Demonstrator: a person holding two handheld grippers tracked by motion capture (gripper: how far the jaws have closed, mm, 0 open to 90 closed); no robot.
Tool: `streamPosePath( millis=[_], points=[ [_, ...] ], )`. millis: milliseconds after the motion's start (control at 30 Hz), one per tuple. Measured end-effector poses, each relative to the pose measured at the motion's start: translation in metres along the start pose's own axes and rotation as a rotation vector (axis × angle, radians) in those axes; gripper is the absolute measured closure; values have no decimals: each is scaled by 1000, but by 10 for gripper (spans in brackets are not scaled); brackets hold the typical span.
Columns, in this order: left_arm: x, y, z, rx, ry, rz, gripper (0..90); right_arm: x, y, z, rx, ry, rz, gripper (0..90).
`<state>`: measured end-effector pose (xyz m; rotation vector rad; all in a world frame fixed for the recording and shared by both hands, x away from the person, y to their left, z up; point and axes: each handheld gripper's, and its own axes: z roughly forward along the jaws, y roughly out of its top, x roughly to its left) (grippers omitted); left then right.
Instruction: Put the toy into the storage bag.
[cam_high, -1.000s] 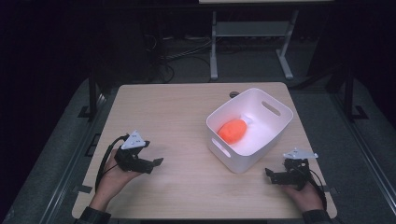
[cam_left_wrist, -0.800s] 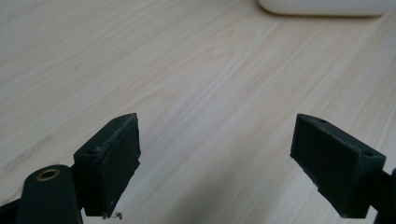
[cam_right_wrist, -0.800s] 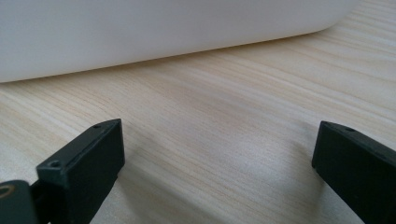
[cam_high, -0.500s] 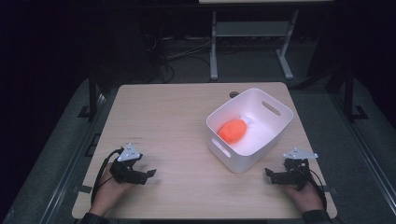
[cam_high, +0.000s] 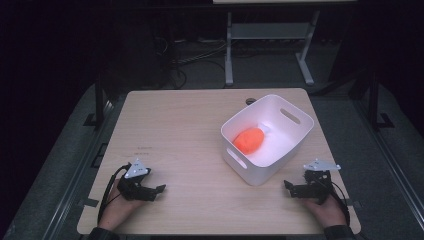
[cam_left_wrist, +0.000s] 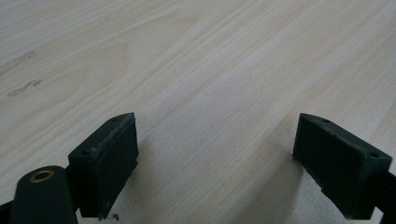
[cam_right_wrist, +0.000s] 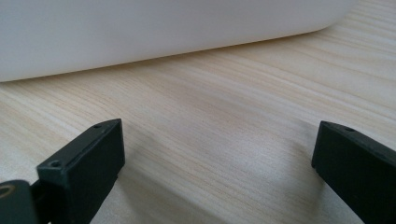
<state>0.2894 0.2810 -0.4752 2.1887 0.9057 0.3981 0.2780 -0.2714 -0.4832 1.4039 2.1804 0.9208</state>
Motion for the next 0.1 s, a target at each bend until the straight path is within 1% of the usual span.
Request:
streamPosePath(
  millis=[100],
  points=[
    [0, 0, 0, -1, 1, -2, 130, 0, 0, 0, 0, 0, 0, 19]
  ],
)
